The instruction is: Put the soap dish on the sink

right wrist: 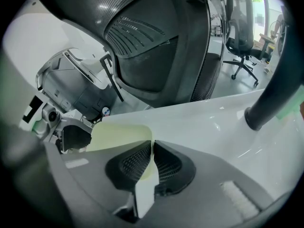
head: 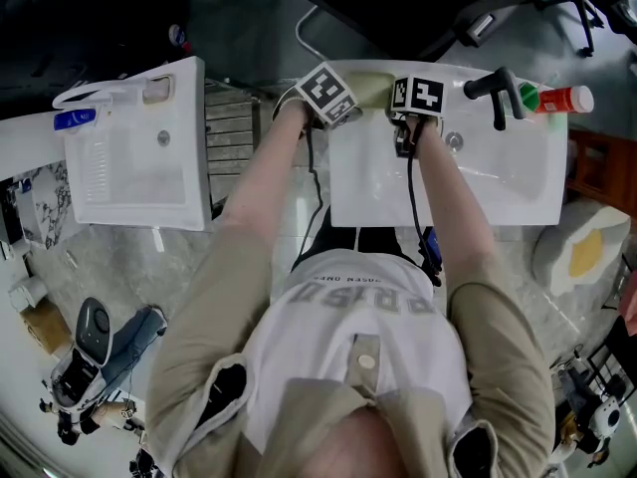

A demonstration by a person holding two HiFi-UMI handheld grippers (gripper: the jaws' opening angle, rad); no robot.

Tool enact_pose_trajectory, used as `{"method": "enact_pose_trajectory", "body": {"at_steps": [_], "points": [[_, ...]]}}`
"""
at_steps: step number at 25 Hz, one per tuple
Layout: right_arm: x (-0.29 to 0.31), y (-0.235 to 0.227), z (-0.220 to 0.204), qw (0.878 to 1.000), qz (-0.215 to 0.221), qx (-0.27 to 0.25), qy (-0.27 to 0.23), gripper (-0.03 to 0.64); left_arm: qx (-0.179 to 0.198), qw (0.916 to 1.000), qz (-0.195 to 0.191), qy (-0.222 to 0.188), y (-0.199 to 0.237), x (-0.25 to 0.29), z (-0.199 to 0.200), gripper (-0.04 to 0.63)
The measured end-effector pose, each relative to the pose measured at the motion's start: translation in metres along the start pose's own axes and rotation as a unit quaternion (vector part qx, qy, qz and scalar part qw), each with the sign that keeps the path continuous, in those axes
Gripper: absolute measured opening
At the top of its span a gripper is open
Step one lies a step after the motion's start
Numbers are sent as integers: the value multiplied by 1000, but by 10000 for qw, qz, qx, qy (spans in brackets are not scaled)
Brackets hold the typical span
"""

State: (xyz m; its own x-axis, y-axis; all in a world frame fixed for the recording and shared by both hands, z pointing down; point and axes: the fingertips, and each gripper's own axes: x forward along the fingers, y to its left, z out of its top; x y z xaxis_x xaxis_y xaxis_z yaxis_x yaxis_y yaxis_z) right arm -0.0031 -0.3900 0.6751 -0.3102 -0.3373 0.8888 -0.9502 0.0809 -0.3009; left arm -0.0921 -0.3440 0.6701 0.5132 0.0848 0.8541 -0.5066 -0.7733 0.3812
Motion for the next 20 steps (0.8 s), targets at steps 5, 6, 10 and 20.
{"method": "enact_pose_trajectory", "body": {"at_steps": [5,6,10,20], "points": [[1,1,0,10000,-15,-30,21,28,-13,10000,-38,26,0,-1,-2,296],[1,1,0,10000,-9,-41,27,28,-11,10000,-46,42,1,-1,-3,296],[2,1,0,10000,56,-29,28,29,-25,9999,-91,55,1,-2,-4,296],[2,-1,-1,9998,164,63,71,32,-93,9997,-181,112,0,-4,-6,296]]}}
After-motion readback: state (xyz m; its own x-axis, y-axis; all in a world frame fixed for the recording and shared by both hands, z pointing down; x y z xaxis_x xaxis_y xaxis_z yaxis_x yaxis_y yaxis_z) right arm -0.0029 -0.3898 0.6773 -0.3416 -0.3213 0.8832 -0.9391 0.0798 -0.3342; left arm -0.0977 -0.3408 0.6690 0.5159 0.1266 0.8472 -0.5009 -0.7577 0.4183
